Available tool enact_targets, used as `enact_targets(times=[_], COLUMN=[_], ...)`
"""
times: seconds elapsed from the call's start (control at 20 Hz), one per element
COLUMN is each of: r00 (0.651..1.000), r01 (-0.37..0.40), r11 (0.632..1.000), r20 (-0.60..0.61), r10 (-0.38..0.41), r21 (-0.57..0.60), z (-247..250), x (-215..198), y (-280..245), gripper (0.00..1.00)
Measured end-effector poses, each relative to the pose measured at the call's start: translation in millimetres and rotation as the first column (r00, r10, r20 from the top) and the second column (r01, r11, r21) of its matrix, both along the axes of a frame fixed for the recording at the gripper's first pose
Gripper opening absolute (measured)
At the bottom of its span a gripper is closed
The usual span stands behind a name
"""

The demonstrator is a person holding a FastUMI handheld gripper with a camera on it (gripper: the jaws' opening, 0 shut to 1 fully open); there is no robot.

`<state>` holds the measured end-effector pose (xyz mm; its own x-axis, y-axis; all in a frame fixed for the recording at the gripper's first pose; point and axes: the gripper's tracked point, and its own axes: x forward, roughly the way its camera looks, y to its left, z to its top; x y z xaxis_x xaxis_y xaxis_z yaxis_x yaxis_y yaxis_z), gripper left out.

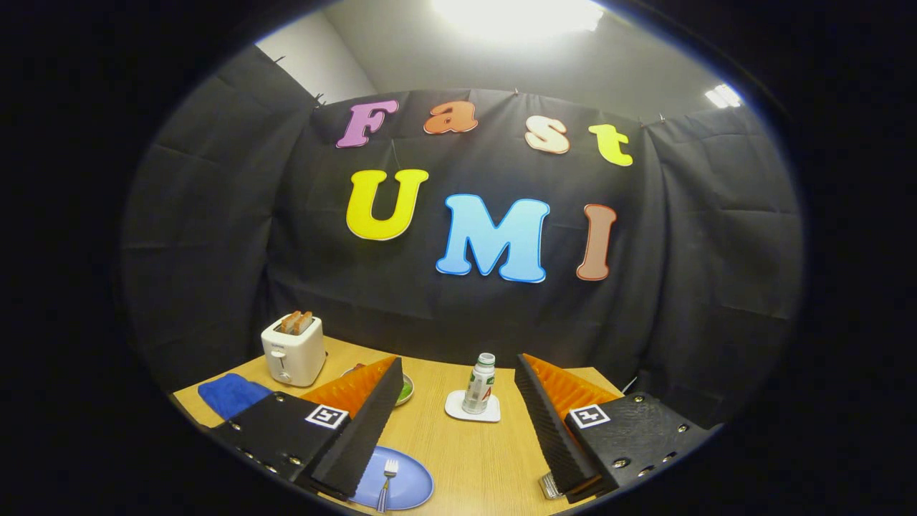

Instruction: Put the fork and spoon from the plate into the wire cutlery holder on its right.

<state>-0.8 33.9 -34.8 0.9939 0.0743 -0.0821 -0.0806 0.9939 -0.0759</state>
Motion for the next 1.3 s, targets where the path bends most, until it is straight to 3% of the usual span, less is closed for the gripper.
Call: enact_targets(times=[0.5, 0.9, 1.1, 1.3], r00=[0.992, 0.956, 0.912, 0.833], r01=[-0.068, -0.131, -0.175, -0.213], r11=[0.998, 0.991, 0.985, 0.977], r20=[-0.107, -0.265, -0.377, -0.521], r10=[0.069, 0.127, 0.160, 0.183], r21=[0.016, 0.003, -0.005, 0.002], z=[-30, -76, -113, -160], x=[1, -2, -8, -19], y=[25, 47, 62, 73], gripper=[0.96, 0.97, 0.97, 0.96])
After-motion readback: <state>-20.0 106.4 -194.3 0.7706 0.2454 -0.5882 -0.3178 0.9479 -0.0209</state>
